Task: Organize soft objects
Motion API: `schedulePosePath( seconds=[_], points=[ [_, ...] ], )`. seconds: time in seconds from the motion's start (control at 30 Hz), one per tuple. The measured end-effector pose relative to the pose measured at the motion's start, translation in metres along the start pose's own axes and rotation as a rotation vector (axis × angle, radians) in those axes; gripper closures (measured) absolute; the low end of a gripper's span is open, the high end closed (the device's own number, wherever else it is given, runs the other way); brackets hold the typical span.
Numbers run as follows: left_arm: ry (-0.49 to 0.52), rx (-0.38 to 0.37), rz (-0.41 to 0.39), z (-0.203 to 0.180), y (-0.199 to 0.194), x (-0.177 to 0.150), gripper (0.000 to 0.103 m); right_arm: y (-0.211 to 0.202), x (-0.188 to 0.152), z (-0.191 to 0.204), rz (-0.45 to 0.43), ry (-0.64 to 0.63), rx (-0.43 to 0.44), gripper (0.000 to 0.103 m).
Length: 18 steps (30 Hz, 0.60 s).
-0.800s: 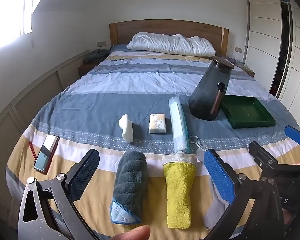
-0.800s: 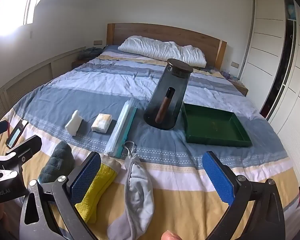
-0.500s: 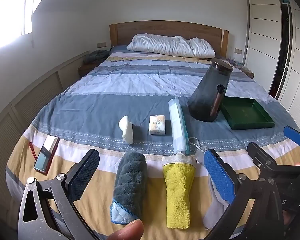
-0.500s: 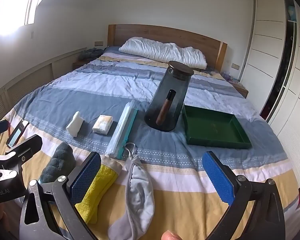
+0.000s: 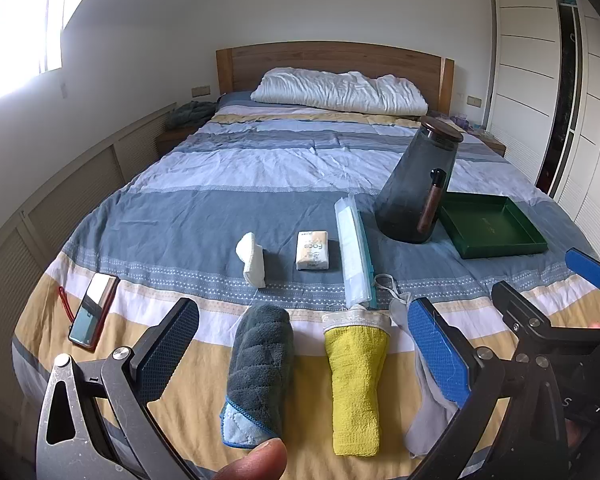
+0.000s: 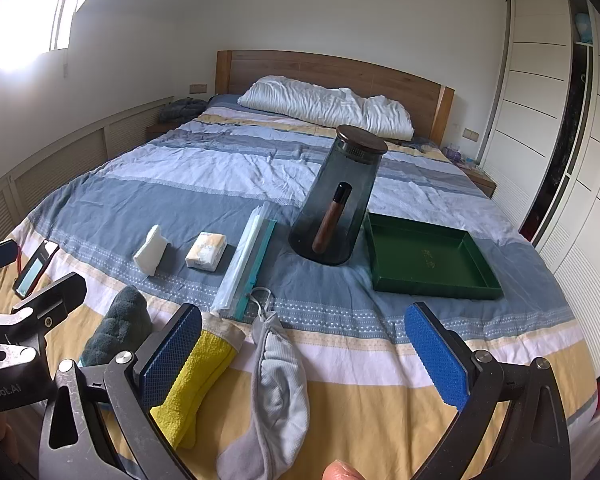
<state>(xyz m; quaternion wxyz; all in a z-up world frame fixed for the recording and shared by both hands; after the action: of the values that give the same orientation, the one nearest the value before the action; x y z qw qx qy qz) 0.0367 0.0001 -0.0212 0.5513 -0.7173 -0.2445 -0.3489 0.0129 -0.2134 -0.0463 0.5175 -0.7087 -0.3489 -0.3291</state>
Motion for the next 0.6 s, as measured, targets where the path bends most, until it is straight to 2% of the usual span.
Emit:
schedulePosePath(
  seconds=[0.6],
  points=[
    [0.004, -0.005, 0.006, -0.003, -0.0006, -0.001, 0.001, 0.0, -0.0001, -0.0004, 0.0, 0.001, 0.001, 0.0]
  ],
)
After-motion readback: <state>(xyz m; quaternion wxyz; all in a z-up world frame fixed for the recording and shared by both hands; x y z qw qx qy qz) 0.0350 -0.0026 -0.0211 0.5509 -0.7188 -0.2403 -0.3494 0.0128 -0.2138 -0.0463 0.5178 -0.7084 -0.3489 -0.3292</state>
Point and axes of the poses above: each gripper's, at about its wrist camera, not at the fingertips, and y roughly the way its jaws point, z to its left, x to its top, the point moved 5 cm from there along y, roughly the way its jaws point, and after that the axes turned 15 degrees about -x, right-handed, at the moved point
